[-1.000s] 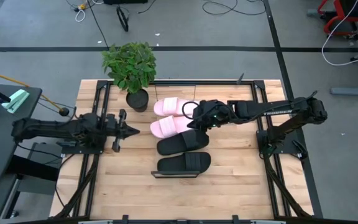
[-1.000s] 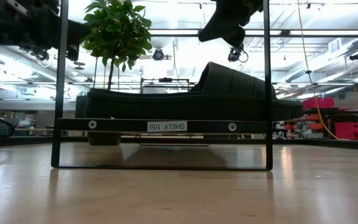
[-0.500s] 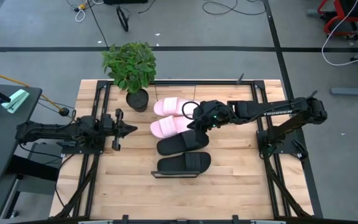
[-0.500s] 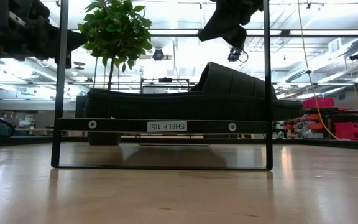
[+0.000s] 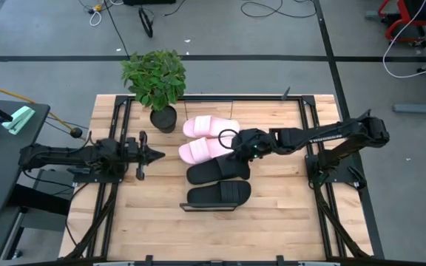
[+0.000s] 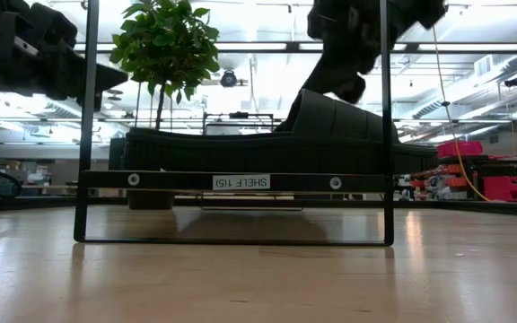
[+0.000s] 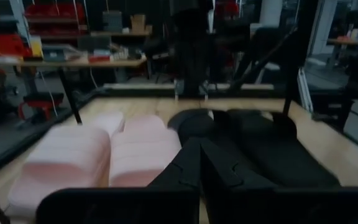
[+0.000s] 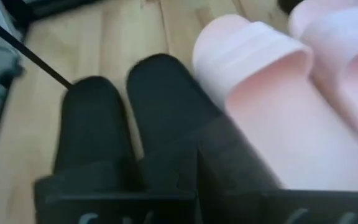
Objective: Pick and place slides into the shelf
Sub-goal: Return to Home Position
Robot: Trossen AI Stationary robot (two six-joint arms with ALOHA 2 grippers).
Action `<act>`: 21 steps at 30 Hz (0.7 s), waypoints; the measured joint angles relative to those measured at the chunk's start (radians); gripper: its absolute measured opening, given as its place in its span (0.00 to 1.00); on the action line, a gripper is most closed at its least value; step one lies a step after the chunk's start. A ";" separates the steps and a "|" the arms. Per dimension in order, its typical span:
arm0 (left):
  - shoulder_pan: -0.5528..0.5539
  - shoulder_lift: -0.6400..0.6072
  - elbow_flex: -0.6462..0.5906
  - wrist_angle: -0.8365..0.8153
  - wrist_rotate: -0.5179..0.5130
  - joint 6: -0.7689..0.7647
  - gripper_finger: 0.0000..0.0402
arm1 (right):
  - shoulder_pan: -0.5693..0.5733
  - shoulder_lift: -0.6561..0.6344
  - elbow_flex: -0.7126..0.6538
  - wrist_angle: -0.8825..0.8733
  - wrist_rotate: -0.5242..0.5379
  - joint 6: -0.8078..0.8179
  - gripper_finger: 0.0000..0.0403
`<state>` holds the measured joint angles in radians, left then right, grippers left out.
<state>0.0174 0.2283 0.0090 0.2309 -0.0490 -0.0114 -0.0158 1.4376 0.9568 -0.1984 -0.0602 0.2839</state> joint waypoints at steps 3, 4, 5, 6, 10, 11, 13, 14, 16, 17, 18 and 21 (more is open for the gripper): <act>0.000 0.000 0.000 -0.067 0.000 -0.021 0.03 | 0.001 -0.009 -0.061 0.120 -0.022 0.048 0.00; 0.000 0.000 0.000 -0.094 0.000 -0.030 0.03 | 0.004 -0.020 -0.079 0.156 -0.025 0.058 0.00; 0.000 0.000 0.000 -0.114 0.001 -0.037 0.03 | 0.006 -0.028 -0.096 0.185 -0.027 0.063 0.00; 0.000 0.000 0.000 -0.125 0.001 -0.043 0.03 | 0.006 -0.041 -0.109 0.211 -0.027 0.064 0.00; 0.000 0.000 0.000 -0.127 0.009 -0.048 0.01 | 0.006 -0.120 -0.185 0.265 -0.021 0.081 0.00; 0.000 0.000 -0.001 -0.127 0.009 -0.048 0.01 | 0.006 -0.148 -0.211 0.268 -0.014 0.087 0.00; 0.001 0.000 -0.001 -0.128 0.009 -0.049 0.02 | 0.006 -0.210 -0.265 0.267 0.010 0.104 0.00; 0.002 0.000 -0.001 -0.129 0.009 -0.049 0.03 | 0.006 -0.248 -0.291 0.274 0.019 0.116 0.00; 0.003 0.000 -0.001 -0.129 0.007 -0.056 0.04 | 0.006 -0.324 -0.344 0.278 0.028 0.141 0.00; 0.003 0.000 -0.001 -0.133 0.001 -0.056 0.04 | 0.007 -0.365 -0.372 0.281 0.032 0.153 0.00; 0.003 0.000 -0.001 -0.135 -0.007 -0.056 0.04 | 0.010 -0.402 -0.400 0.287 0.035 0.163 0.00; 0.003 0.000 -0.001 -0.148 -0.040 -0.056 0.03 | 0.023 -0.515 -0.479 0.302 0.057 0.190 0.00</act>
<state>0.0204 0.2287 0.0082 0.0826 -0.0887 -0.0677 0.0073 0.9226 0.4782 0.1033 -0.0031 0.4739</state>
